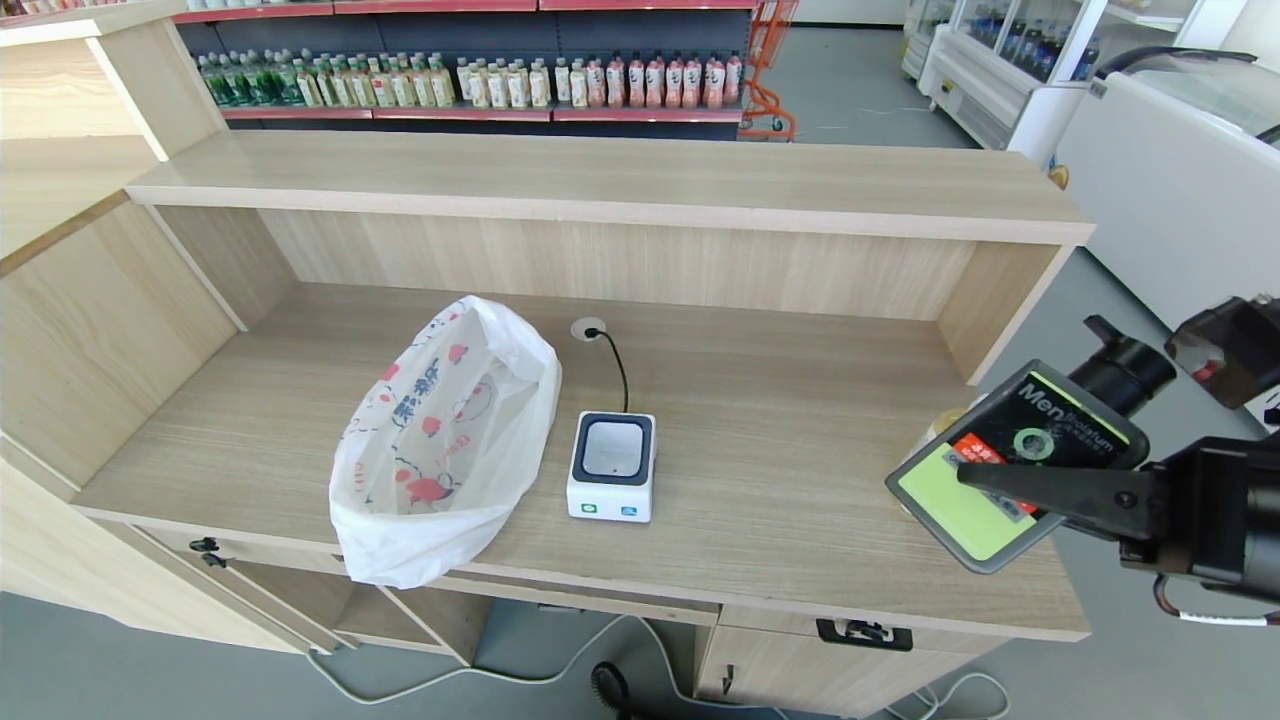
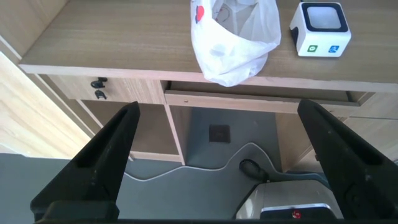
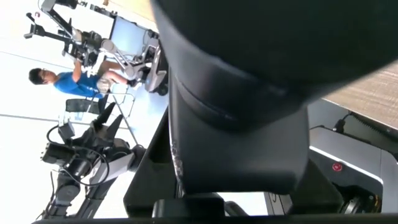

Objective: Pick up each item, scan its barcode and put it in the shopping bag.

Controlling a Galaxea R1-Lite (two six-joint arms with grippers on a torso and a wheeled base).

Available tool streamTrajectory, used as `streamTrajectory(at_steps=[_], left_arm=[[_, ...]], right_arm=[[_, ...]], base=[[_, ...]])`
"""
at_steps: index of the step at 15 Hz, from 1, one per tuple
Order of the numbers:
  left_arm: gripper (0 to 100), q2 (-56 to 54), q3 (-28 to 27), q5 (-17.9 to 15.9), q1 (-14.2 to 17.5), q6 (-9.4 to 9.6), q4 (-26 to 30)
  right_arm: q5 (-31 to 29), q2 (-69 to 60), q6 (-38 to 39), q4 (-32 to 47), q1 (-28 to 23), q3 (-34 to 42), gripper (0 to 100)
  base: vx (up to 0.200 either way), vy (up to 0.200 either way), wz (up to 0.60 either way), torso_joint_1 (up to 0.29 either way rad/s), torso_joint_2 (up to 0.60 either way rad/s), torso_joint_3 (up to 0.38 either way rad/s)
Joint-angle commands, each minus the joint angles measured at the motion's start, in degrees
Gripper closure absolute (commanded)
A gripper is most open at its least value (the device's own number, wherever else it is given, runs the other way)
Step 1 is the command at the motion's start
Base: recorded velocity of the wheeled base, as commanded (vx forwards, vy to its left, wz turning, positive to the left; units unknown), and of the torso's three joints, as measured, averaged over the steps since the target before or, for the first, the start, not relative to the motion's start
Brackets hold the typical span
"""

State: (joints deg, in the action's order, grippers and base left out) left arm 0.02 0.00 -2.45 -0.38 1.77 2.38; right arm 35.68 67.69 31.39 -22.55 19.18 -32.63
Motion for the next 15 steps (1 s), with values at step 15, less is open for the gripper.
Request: streamTrajectory(at_steps=[15], left_arm=[[0,0.0,0.0,0.0,-0.1,0.17,0.0]], right_arm=[[-15.2,24.2,-2.0,-23.6,-1.5,-1.3,100]], base=[[0.027,0.200,0.00,0.003,0.00,0.003]])
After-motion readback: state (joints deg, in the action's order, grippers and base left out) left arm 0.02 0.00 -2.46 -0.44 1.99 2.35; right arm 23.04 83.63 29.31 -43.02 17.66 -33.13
